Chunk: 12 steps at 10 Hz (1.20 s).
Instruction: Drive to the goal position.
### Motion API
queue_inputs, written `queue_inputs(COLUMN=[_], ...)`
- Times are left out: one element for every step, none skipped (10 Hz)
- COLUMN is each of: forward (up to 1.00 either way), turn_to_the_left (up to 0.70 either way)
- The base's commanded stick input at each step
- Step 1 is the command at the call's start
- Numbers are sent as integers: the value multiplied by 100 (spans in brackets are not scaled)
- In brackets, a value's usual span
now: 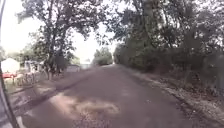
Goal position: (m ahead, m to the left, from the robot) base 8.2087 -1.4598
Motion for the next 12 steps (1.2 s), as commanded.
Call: queue_inputs(forward=[70,70,70,70,70,70,70,70,70,70,70,70], turn_to_the_left=[0,0,0,0,0,0,0,0,0,0,0,0])
